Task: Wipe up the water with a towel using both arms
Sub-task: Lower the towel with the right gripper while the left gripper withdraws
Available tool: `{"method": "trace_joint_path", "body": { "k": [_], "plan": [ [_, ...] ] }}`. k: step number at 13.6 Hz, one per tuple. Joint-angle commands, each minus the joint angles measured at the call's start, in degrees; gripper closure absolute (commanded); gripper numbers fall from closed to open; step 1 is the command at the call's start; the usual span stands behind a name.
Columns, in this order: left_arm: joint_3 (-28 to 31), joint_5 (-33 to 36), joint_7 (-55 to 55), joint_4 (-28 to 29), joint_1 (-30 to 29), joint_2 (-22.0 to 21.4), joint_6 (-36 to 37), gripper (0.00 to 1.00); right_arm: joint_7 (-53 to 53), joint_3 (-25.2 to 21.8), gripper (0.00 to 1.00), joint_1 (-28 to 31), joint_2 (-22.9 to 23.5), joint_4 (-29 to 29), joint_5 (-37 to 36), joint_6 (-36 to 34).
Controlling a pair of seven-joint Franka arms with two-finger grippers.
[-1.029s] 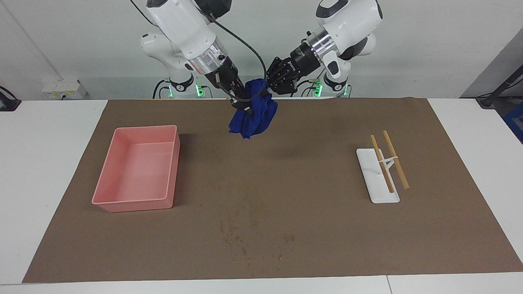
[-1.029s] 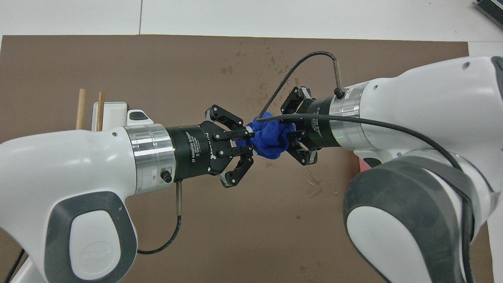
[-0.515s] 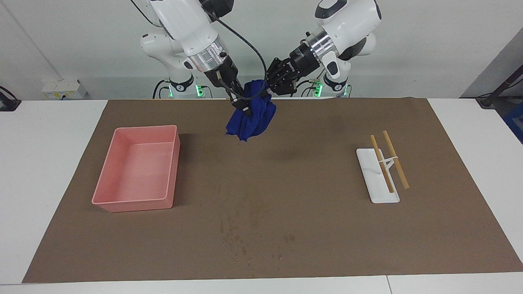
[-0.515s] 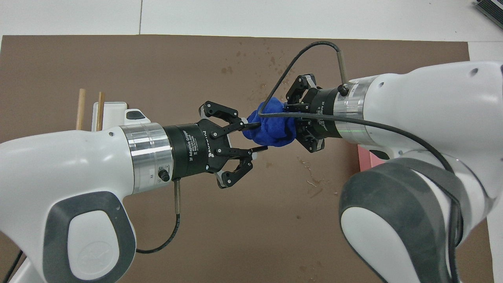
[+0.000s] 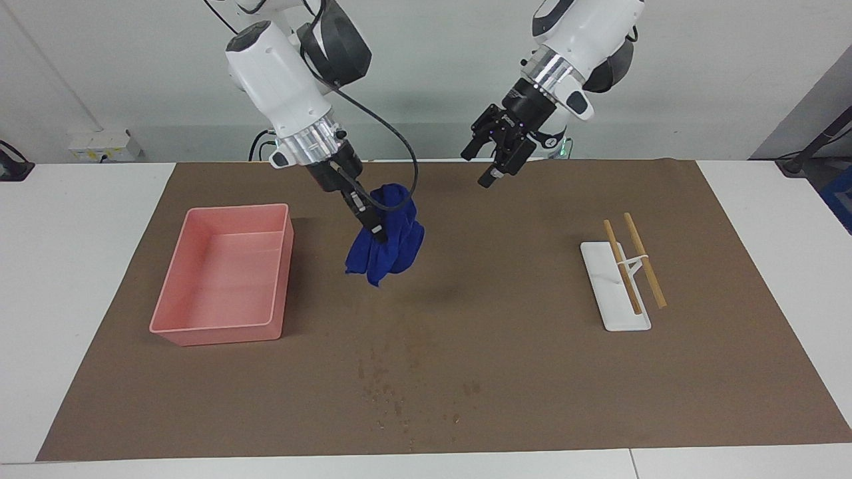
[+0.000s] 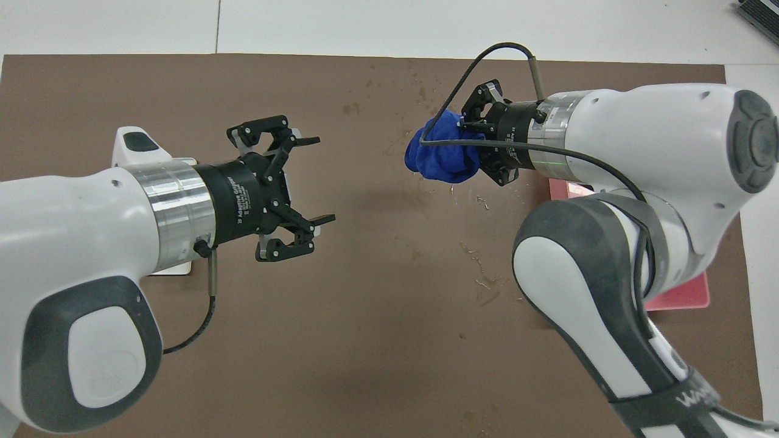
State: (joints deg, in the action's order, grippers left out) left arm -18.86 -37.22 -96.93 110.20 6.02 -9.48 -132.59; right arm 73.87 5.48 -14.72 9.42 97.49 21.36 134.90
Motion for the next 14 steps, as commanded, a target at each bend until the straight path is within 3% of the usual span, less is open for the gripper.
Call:
{"method": "trace_joint_path", "body": {
  "k": [1, 5, 9, 12, 14],
  "plan": [
    [-0.13, 1.28, 12.07, 0.28, -3.90, -0.71, 2.40, 0.00, -5.47, 0.58, 1.00, -0.04, 7.69, -3.78, -0.53, 9.21],
    [-0.04, 13.21, 29.75, -2.70, -8.12, -0.45, 13.91, 0.00, -19.34, 0.58, 1.00, 0.57, 18.24, -8.61, -0.53, 17.75],
    [0.14, 17.80, 48.38, -5.33, -12.51, 0.51, 20.16, 0.00, -27.02, 0.58, 1.00, 0.75, 28.61, -16.88, -0.53, 22.93],
    [0.23, 24.54, 59.55, -7.98, -13.67, 1.57, 24.21, 0.00, -30.35, 0.49, 1.00, 0.05, 31.19, -16.55, -0.71, 26.20],
    [0.49, 25.88, 64.74, -8.33, -13.93, 1.75, 25.71, 0.00, -33.26, 0.32, 1.00, -0.30, 30.84, -11.56, -1.06, 29.00]
  ]
}}
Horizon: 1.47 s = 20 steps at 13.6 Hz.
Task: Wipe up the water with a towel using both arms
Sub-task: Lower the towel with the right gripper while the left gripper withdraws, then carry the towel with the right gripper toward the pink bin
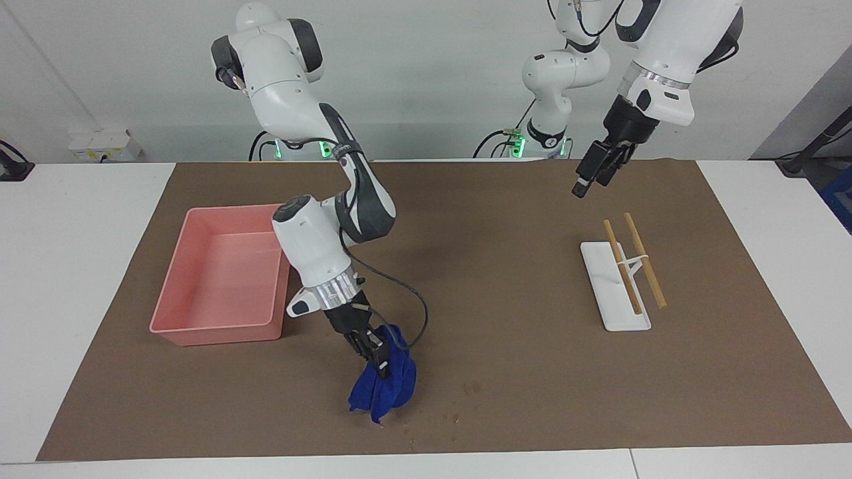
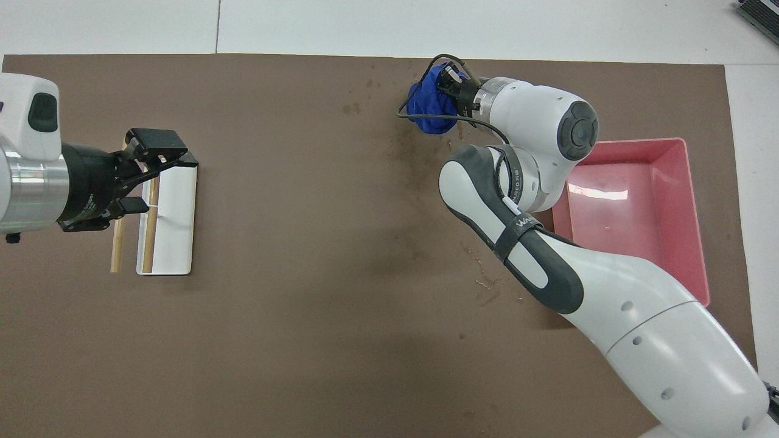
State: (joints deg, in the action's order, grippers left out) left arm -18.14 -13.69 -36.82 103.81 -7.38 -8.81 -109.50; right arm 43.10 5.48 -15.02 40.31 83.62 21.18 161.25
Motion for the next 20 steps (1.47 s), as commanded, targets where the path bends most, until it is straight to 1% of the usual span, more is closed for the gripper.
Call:
{"method": "trace_joint_path", "body": {
  "k": [1, 3, 4, 6, 7, 8, 9, 10, 13, 14, 15, 16, 17, 19, 20],
  "plan": [
    [-0.05, 4.00, 7.52, -1.95, -0.62, 1.16, 3.24, 0.00, -2.49, 0.14, 1.00, -0.09, -0.92, 5.99, -0.97, 3.27],
    [1.78, 6.74, 14.20, -1.95, 0.34, 1.25, 4.99, 0.00, -2.40, 0.05, 1.00, -0.18, -5.30, 14.34, -1.06, 3.20],
    [4.66, 7.53, 18.32, -2.03, 2.69, 1.25, 5.09, 0.00, -2.40, 0.05, 1.00, -0.10, -7.85, 19.34, -1.06, 3.11],
    [12.66, 10.95, 23.61, -2.04, 10.16, 1.51, 5.18, 0.00, -1.70, 0.05, 1.00, -0.10, -12.16, 28.22, -0.97, 2.76],
    [13.91, 11.48, 26.33, -2.38, 11.32, 2.21, 6.05, 0.00, -1.53, 0.05, 1.00, 0.08, -14.44, 32.18, -0.88, 2.32],
    [13.92, 12.71, 29.41, -4.30, 11.42, 3.09, 7.88, 0.00, -1.00, 0.05, 1.00, 0.17, -16.81, 35.96, -0.88, 1.01],
    [13.84, 14.29, 31.87, -6.93, 11.42, 4.84, 10.25, 0.00, -0.47, 0.05, 1.00, 0.34, -19.19, 38.96, -0.88, -1.53],
    [13.83, 14.39, 33.20, -8.87, 11.42, 6.16, 12.10, 0.00, 0.23, 0.05, 1.00, 0.61, -21.65, 40.99, -0.88, -5.29],
    [13.48, 14.57, 37.25, -11.25, 9.84, 8.18, 16.15, 0.00, 0.59, 0.05, 1.00, 2.36, -27.81, 45.39, -0.88, -18.65],
    [13.22, 14.48, 37.26, -12.92, 9.58, 9.33, 17.82, 0.00, 0.59, 0.05, 1.00, 2.80, -29.30, 46.62, -0.88, -21.48],
    [13.13, 14.30, 37.26, -13.37, 9.05, 9.86, 18.44, 0.00, 0.59, 0.05, 1.00, 3.33, -31.23, 48.37, -0.88, -23.59],
    [12.78, 13.78, 37.26, -13.37, 8.09, 10.04, 18.45, 0.00, 0.50, 0.05, 1.00, 4.03, -33.17, 50.05, -0.88, -26.05],
    [11.21, 12.99, 37.26, -13.11, 6.77, 9.69, 18.19, 0.00, -0.02, 0.05, 1.00, 4.38, -34.75, 51.45, -0.88, -29.21],
    [11.20, 12.28, 37.35, -11.54, 6.32, 8.55, 17.84, 0.00, -0.56, 0.05, 1.00, 5.26, -37.83, 54.18, -0.88, -34.22],
    [11.28, 12.37, 37.17, -11.44, 6.41, 8.11, 17.66, 0.00, -0.38, 0.05, 1.00, 5.35, -39.41, 54.54, -0.88, -36.51]
  ]
}}
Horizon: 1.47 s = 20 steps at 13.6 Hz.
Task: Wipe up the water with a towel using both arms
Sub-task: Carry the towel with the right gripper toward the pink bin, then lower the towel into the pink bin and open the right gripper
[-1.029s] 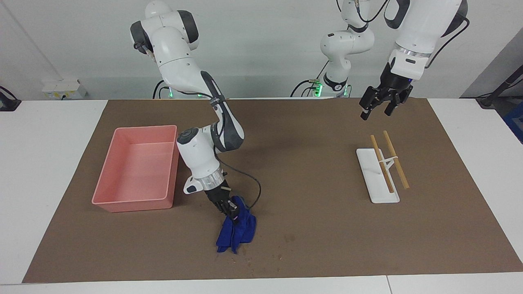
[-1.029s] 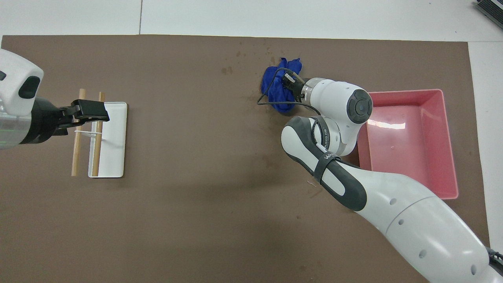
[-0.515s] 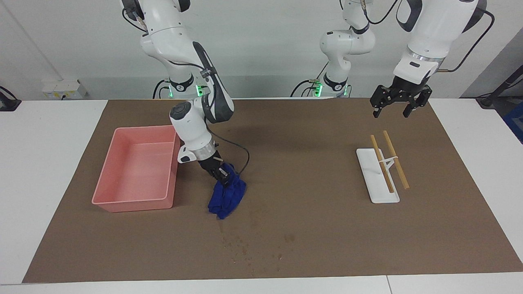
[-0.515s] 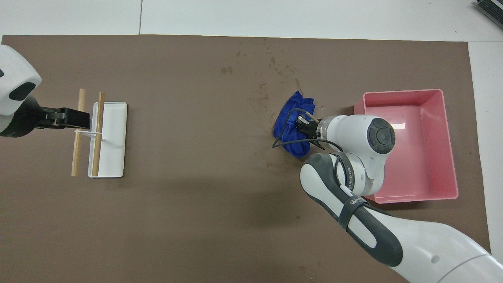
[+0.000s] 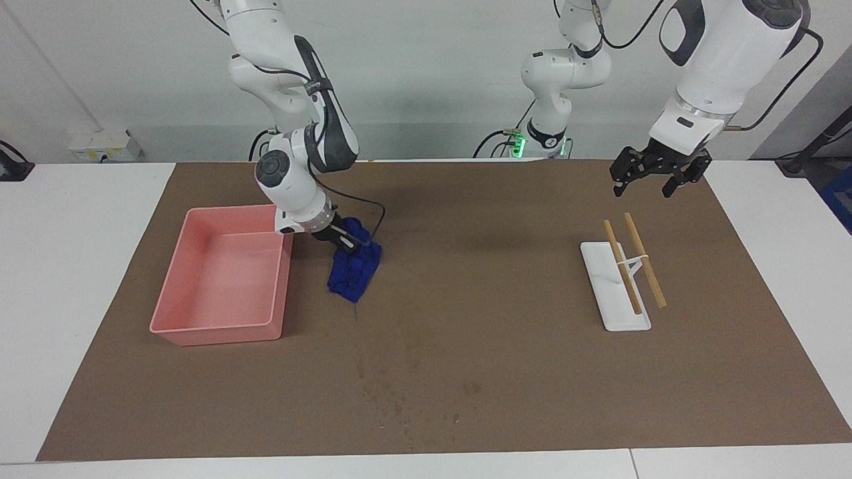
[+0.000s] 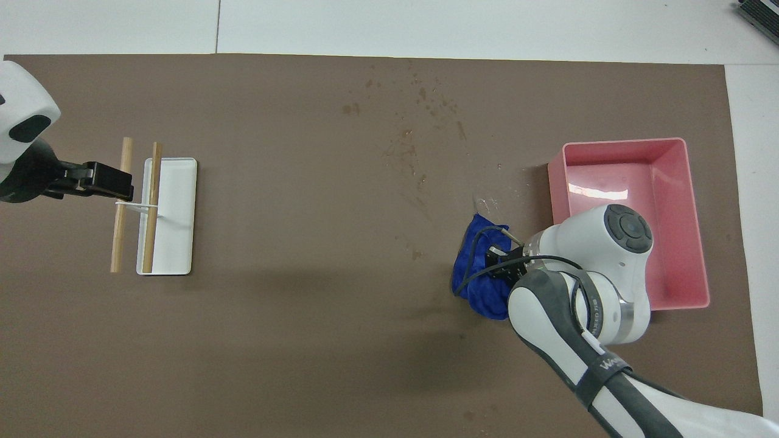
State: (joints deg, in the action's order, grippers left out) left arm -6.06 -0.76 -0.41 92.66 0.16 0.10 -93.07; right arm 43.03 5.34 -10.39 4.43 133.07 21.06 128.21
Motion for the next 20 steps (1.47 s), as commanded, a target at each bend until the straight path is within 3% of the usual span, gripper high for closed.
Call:
{"method": "trace_joint_path", "body": {
  "k": [1, 4, 7, 9, 13, 17, 20],
  "plan": [
    [-0.80, -0.56, 0.58, -0.20, -1.04, -0.89, 1.39, 0.00, -0.05, 0.11, 1.00, 0.72, -4.95, 4.84, -0.84, -6.19],
    [-1.23, -0.56, 1.19, 0.32, -2.96, -0.89, 1.40, 0.00, 0.57, -0.06, 1.00, 1.51, -10.57, 1.86, -1.28, -14.88],
    [-3.70, -0.03, 4.01, 0.06, -4.82, -0.71, 2.01, 0.00, 0.74, -0.06, 1.00, 5.02, -11.99, -10.59, -6.28, -27.80],
    [-3.17, 0.15, 3.92, -0.03, -3.33, -0.71, 2.27, 0.00, 0.05, 0.03, 1.00, 8.35, -11.73, -18.42, -9.96, -32.22],
    [-0.45, 0.23, 4.01, 0.24, -0.60, -0.89, 2.97, 0.00, -10.90, 0.11, 1.00, 13.45, -10.76, -23.03, -16.22, -31.28],
    [-0.53, 0.15, 3.75, 0.50, -1.48, -1.33, 2.10, 0.00, -27.26, 0.20, 1.00, 17.50, -10.24, -20.57, -18.07, -27.24],
    [-0.53, 0.15, 3.57, 0.50, -1.57, -1.33, 1.92, 0.00, -30.81, 0.20, 1.00, 18.56, -8.23, -18.28, -18.24, -24.50]
  ]
}}
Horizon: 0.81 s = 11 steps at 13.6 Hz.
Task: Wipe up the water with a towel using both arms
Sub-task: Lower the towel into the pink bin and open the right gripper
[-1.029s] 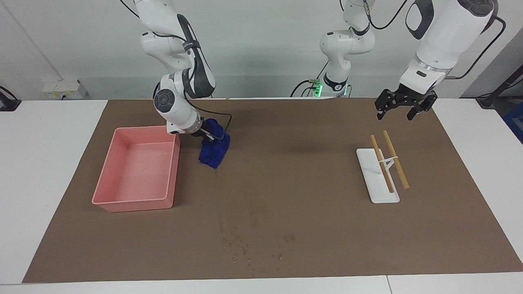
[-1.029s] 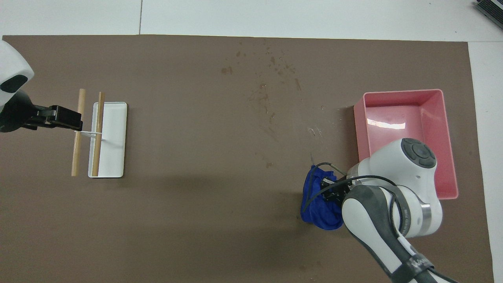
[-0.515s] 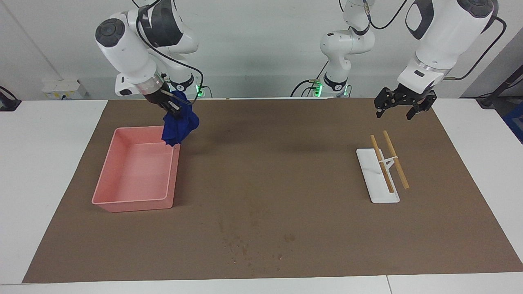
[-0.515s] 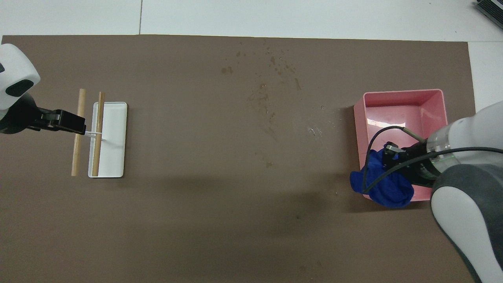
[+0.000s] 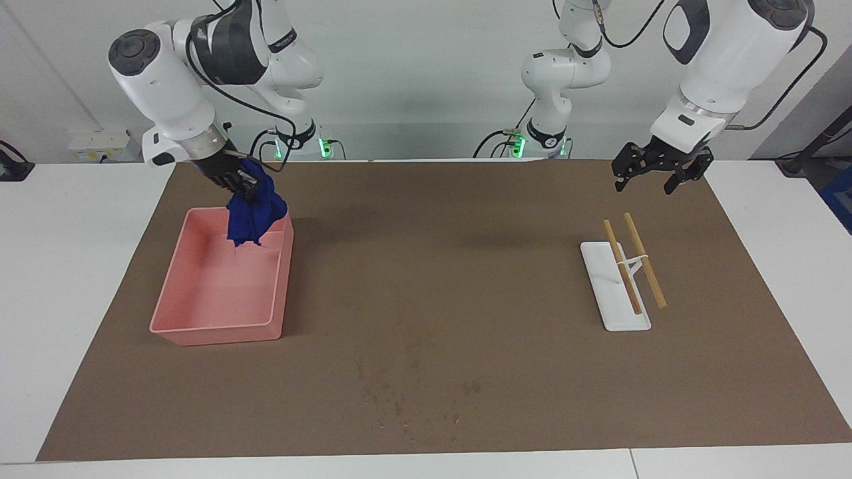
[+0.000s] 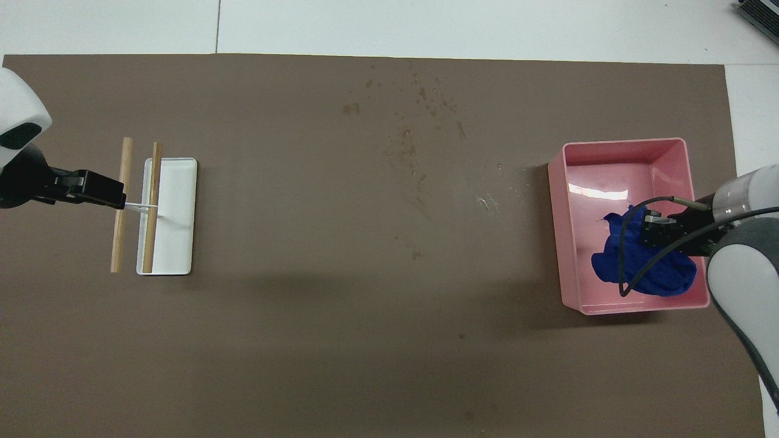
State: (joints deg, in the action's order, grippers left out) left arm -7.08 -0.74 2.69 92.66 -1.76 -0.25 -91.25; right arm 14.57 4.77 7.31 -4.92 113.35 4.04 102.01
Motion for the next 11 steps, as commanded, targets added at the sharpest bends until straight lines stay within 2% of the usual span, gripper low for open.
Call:
{"method": "trace_joint_path", "body": {
  "k": [1, 4, 7, 9, 10, 11],
  "plan": [
    [0.40, 0.13, 0.48, 0.50, 0.44, -0.98, 0.11, 0.00, -3.92, 0.76, 1.00, 1.04, 2.53, 1.43, -1.49, 1.79],
    [0.40, 0.13, 0.39, 0.50, 0.44, -1.07, 0.11, 0.00, -12.61, 0.76, 1.00, 4.46, 7.19, 1.61, -1.67, 4.32],
    [0.40, -0.58, 0.56, 0.24, 0.17, -1.07, -0.24, 0.00, -13.07, 0.76, 1.00, 5.00, 8.61, 3.45, -1.76, 9.42],
    [0.40, -0.58, 0.48, 0.50, -0.18, -1.16, -0.24, 0.00, -13.07, 0.76, 0.98, 5.08, 8.69, 3.37, -2.11, 9.62],
    [0.40, -0.49, 0.39, 0.59, -0.09, -1.33, -0.24, 0.00, -12.90, 0.76, 0.28, 5.08, 8.70, 3.02, -2.28, 9.53],
    [0.40, -0.58, 0.39, 0.59, -0.18, -1.34, -0.24, 0.00, -12.46, 0.76, 0.10, 5.00, 8.43, 2.41, -2.28, 9.44]
  ]
}}
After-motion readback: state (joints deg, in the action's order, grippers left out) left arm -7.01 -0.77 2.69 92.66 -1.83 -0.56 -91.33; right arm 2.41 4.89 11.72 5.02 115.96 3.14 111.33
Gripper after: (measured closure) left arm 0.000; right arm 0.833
